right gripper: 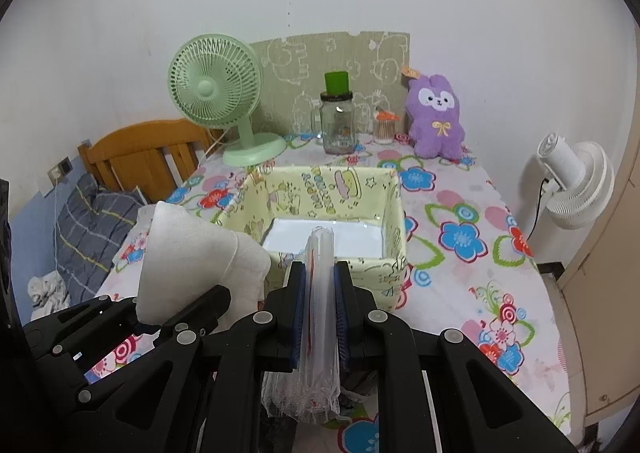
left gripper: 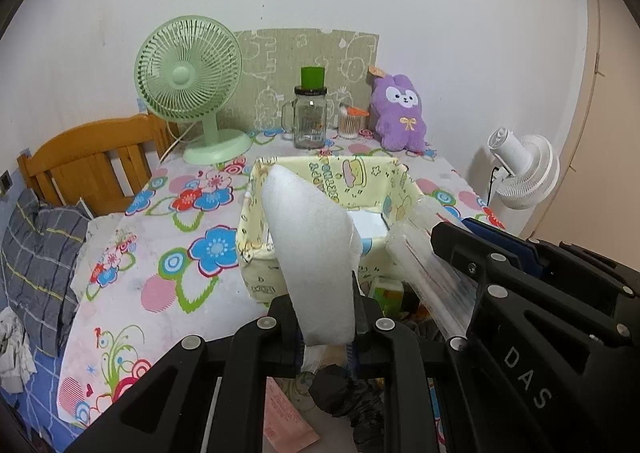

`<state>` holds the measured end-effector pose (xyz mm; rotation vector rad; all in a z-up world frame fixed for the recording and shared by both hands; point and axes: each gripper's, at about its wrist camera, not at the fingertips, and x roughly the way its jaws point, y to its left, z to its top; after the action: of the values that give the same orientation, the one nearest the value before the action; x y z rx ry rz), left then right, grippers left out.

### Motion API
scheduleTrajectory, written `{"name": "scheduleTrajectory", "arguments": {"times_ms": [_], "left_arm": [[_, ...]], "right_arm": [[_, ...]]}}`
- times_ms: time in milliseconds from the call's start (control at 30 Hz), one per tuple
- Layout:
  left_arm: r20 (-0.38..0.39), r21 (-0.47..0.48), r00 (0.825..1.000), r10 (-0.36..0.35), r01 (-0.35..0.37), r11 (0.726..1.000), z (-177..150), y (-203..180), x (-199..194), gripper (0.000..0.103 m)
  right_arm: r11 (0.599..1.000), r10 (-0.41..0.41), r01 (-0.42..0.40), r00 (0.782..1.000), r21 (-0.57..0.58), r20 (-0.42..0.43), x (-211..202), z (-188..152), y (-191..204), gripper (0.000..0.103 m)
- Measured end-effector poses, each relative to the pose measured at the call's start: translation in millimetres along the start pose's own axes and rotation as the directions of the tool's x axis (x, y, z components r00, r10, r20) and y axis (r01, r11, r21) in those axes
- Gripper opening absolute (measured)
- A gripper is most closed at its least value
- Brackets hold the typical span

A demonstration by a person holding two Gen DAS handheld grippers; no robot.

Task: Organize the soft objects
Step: 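Lift the cotton pad with the left tool while the right tool carries the straw bag over the basket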

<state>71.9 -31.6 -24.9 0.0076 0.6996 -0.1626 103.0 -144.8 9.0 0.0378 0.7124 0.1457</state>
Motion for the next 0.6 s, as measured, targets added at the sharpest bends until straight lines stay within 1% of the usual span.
{"name": "scheduleTrajectory", "arguments": {"times_ms": [267,600], "left_arm": [[0.024,0.007,1.000,0.002,-0.002,1.000,11.4,-5.7,-7.3,0.013],[0.045,0.005,0.999,0.012,-0.012,1.000,26.4,-6.5,0.2,0.013]], "right_arm": [[1.000,-0.003,0.004,1.000,-0.002,0.031,-8.7,11.8,-3.5,0.017],[1.000,0.002,-0.002,0.999,-0.003,0.047,0.1,27.2,-11.0,0.017]]}}
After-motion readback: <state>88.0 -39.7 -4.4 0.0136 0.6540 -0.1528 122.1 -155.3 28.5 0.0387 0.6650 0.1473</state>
